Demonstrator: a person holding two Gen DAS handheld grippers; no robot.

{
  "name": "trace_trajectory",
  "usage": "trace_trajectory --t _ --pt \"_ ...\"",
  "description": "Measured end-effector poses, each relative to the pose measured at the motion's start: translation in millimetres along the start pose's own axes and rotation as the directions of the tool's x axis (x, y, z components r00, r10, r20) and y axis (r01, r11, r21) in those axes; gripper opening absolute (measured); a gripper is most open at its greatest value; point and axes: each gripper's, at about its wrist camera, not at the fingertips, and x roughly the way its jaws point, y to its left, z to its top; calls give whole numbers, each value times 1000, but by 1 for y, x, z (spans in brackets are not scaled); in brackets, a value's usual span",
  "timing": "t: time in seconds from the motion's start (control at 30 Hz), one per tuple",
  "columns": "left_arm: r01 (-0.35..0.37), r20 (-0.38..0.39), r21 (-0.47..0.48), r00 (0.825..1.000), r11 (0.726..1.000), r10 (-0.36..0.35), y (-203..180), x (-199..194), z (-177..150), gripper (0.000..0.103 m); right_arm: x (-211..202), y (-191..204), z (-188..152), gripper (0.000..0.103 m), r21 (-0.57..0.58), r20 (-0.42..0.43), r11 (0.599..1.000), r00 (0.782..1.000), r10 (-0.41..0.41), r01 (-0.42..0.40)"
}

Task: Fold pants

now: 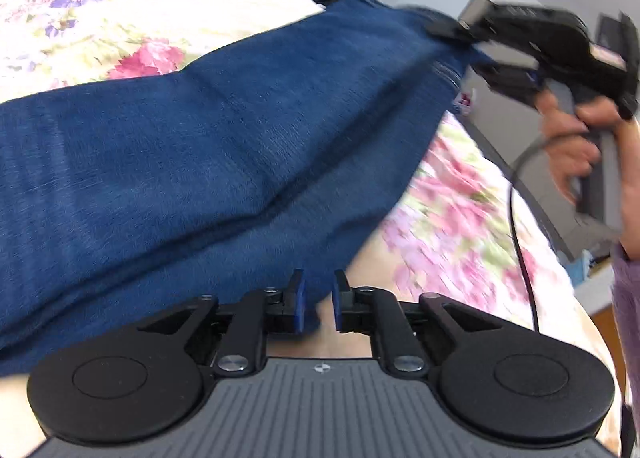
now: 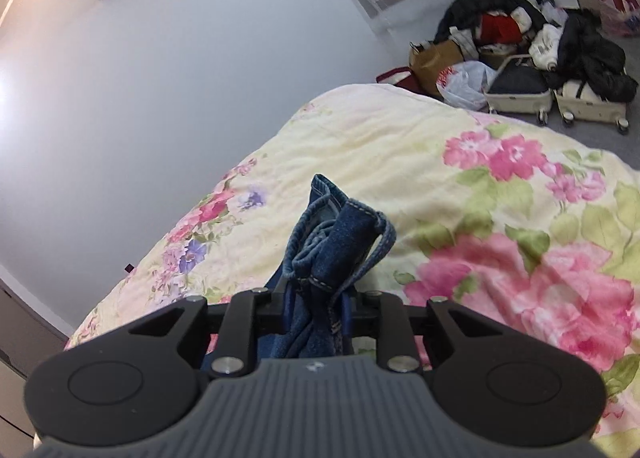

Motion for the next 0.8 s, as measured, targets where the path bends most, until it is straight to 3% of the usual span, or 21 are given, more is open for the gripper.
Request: trace_trajectory --t 0.1,0.23,0.5,0.67,0.8 --pt "-54 24 34 998 998 53 8 -34 -5 15 -10 34 -1 17 -73 17 997 1000 -4 5" --pt "-138 76 -17 987 990 139 41 -89 -2 16 -22 86 -11 17 -189 44 982 999 9 0" --pt "-329 117 -145 931 933 347 114 -178 -1 18 -26 185 -56 17 -394 28 919 999 37 -23" --pt "-328 94 -283 926 901 366 159 -199 -18 21 -8 245 -119 17 -516 -34 853 997 70 -77" --pt "-331 64 -330 926 884 371 187 -204 -34 21 18 274 -193 17 -589 -184 791 981 67 -165"
